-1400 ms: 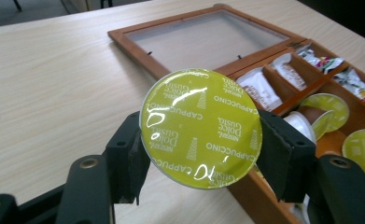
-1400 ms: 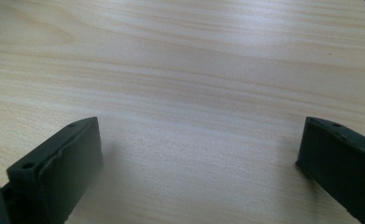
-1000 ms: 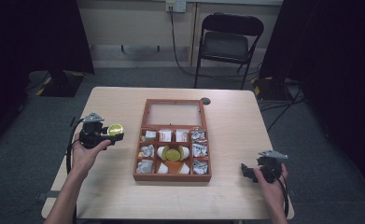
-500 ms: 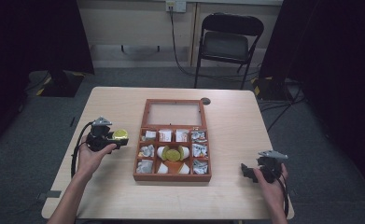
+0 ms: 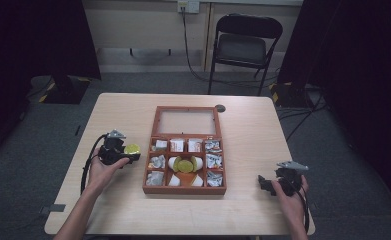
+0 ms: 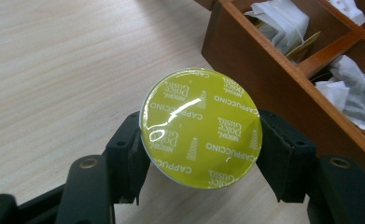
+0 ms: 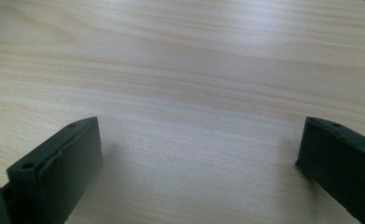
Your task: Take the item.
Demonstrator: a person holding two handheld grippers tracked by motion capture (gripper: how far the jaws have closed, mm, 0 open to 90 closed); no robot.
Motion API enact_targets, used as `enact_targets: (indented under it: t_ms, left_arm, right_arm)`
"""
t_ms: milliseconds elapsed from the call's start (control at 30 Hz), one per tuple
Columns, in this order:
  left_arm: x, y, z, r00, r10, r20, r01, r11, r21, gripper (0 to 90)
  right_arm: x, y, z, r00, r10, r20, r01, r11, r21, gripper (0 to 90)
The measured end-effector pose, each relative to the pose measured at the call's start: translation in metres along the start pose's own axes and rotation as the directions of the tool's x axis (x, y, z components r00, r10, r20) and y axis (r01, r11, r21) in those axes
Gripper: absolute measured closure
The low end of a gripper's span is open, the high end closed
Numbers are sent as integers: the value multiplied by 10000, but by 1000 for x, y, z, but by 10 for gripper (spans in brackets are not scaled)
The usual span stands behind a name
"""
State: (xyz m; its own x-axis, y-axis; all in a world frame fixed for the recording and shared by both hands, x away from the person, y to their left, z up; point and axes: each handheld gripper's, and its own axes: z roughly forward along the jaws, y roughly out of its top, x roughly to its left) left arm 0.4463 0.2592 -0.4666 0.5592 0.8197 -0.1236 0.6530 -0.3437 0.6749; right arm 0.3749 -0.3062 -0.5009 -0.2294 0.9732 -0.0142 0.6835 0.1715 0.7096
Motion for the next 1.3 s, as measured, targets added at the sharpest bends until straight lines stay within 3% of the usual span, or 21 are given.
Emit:
enact_targets:
  t_ms: [100, 300, 567, 733, 1000, 1300]
  left_arm:
    - [2, -1, 3, 9999, -134, -4, 134, 9999, 48, 394]
    - [0, -4, 11, 10000, 95, -21, -94, 9990, 434, 393]
    - [-1, -5, 12, 9998, 160, -68, -158, 9994, 302, 390]
    - [1, -6, 12, 10000, -3, 24, 2, 9996, 293, 379]
    - [2, -4, 9, 9999, -114, 28, 113, 9998, 159, 295]
    - [4, -3, -3, 9993, -359, 37, 360, 9986, -378, 235]
  right_arm:
    - [0, 0, 0, 10000, -6, -1, 6, 10000, -1, 0]
    - [0, 0, 0, 10000, 0, -1, 0, 10000, 1, 0]
    - [0, 0, 0, 10000, 0, 1, 0, 10000, 1, 0]
    - [0, 0, 0, 10000, -7, 2, 7, 10000, -1, 0]
    - [0, 0, 0, 10000, 0, 1, 0, 10000, -1, 0]
    - [0, 0, 0, 10000, 2, -2, -2, 10000, 0, 0]
